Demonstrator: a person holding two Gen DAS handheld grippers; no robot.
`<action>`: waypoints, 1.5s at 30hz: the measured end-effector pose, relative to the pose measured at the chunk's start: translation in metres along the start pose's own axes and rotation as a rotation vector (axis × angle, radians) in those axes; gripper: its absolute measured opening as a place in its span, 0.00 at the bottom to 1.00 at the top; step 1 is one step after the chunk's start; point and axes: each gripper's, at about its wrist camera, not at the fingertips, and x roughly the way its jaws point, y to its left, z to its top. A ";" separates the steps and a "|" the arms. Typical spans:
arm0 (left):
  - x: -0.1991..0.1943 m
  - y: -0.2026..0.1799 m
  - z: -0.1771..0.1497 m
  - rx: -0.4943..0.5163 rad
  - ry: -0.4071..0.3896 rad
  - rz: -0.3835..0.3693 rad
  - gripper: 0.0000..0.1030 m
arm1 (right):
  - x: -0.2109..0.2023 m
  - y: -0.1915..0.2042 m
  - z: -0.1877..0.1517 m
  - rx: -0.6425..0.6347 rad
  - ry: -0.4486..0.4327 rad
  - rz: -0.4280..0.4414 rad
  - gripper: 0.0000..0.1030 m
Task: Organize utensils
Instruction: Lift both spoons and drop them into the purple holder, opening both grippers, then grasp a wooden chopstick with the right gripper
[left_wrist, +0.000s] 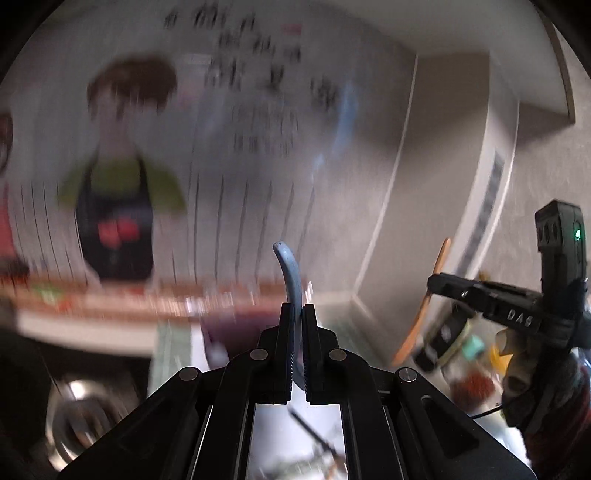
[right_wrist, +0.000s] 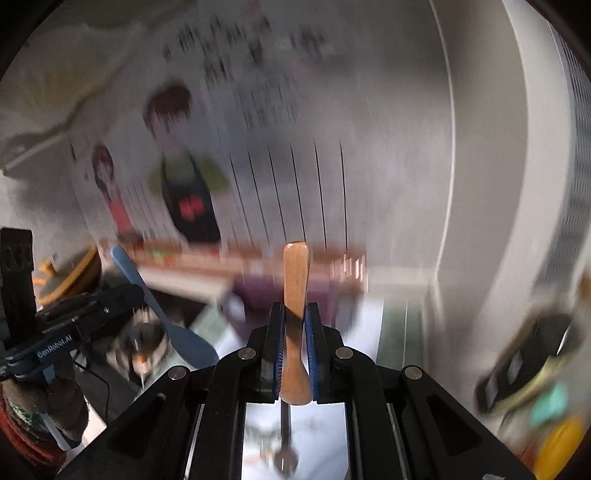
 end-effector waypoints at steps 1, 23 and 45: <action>0.002 0.002 0.010 0.012 -0.019 0.007 0.04 | 0.000 0.002 0.019 -0.011 -0.033 0.002 0.10; 0.198 0.084 -0.059 -0.115 0.303 0.081 0.12 | 0.239 -0.027 -0.038 0.079 0.346 0.050 0.12; 0.037 0.052 -0.157 -0.181 0.382 0.074 0.62 | 0.060 -0.028 -0.138 -0.026 0.460 -0.035 0.39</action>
